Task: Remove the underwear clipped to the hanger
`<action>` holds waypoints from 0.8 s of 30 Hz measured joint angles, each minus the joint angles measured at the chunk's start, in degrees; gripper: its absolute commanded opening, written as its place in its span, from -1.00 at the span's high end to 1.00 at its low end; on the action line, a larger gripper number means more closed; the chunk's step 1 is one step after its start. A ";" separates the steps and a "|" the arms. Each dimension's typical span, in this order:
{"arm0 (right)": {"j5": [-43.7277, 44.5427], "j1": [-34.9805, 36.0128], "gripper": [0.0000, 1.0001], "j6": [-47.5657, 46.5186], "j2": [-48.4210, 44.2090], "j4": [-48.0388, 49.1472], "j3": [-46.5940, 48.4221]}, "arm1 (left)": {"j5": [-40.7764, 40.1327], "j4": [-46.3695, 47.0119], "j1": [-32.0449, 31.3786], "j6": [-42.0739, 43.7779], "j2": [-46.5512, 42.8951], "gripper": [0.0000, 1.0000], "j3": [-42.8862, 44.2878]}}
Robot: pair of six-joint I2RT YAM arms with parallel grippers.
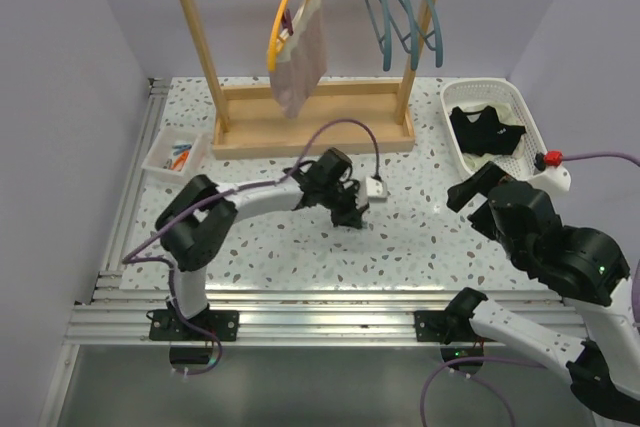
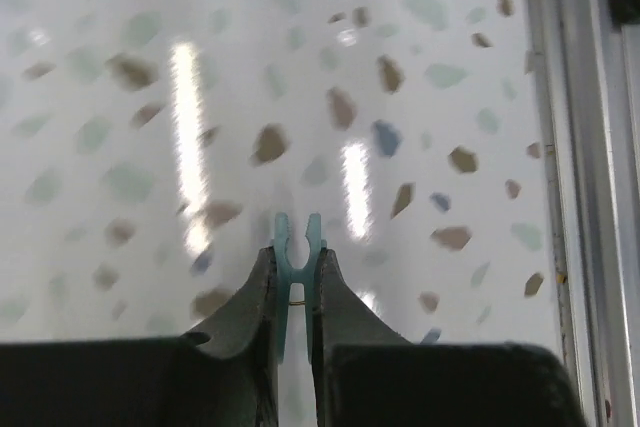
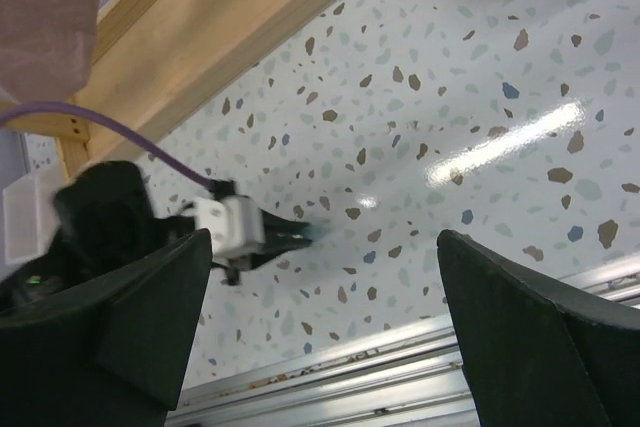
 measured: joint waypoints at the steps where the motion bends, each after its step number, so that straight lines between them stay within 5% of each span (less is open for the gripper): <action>1: -0.11 0.00 -0.96 -0.24 0.04 0.02 -0.72 | -1.46 -0.87 2.60 -1.84 -3.04 1.00 -1.38; 9: -5.25 0.00 -0.96 -4.55 4.11 4.00 -7.69 | -10.58 -9.44 24.28 -14.05 -21.99 1.00 -0.63; 19: -12.17 0.00 -0.97 -9.40 13.33 11.61 -10.47 | -17.07 -15.19 57.90 -25.53 -21.46 1.00 1.81; 24: -13.60 -0.02 -0.97 -10.93 14.34 13.05 -10.56 | -22.29 -15.13 63.28 -29.18 -19.91 1.00 2.80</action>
